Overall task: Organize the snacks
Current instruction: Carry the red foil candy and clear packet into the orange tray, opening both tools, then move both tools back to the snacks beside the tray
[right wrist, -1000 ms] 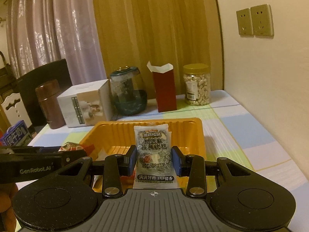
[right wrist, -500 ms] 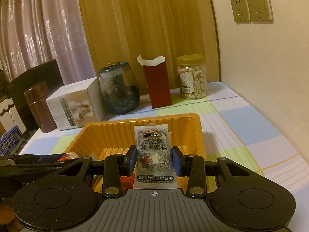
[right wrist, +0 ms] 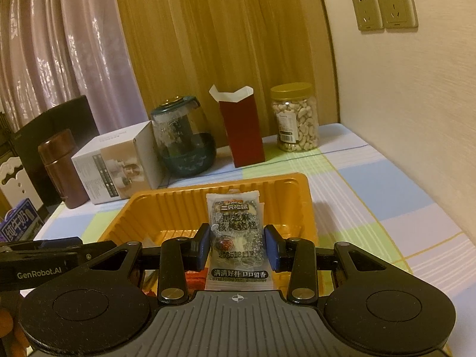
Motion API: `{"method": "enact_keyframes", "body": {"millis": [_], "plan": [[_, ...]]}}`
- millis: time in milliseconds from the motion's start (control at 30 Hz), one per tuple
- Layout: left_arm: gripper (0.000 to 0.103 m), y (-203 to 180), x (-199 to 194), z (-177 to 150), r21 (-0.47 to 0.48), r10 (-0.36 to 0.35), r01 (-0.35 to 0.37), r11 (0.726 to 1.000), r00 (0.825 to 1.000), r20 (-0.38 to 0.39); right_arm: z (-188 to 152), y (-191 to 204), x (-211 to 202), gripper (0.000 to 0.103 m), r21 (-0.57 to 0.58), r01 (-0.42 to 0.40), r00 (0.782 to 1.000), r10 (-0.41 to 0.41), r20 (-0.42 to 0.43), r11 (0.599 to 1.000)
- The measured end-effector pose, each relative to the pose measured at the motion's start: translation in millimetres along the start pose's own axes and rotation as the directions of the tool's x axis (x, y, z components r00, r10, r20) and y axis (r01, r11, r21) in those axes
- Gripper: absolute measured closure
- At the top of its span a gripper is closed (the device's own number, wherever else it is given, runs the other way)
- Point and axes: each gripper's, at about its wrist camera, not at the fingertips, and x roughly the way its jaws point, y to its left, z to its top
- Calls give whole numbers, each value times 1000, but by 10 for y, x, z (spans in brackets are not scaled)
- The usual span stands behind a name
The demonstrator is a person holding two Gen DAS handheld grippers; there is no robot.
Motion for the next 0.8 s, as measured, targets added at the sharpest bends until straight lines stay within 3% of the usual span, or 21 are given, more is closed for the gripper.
{"method": "enact_keyframes", "body": {"millis": [333, 433, 567, 800], "plan": [[38, -53, 17, -17, 12, -2, 2, 1000, 1000, -6, -3, -1, 30, 64, 19, -4, 1000, 4, -7, 1000], [31, -51, 15, -29, 13, 3, -3, 1000, 1000, -4, 1, -2, 35, 63, 21, -5, 1000, 5, -3, 1000], [30, -48, 3, -28, 14, 8, -8, 1000, 1000, -2, 15, -43, -11, 48, 36, 4, 999, -6, 33, 999], [29, -86, -102, -65, 19, 13, -13, 1000, 1000, 15, 56, -150, -174, 47, 78, 47, 993, -55, 103, 996]]}}
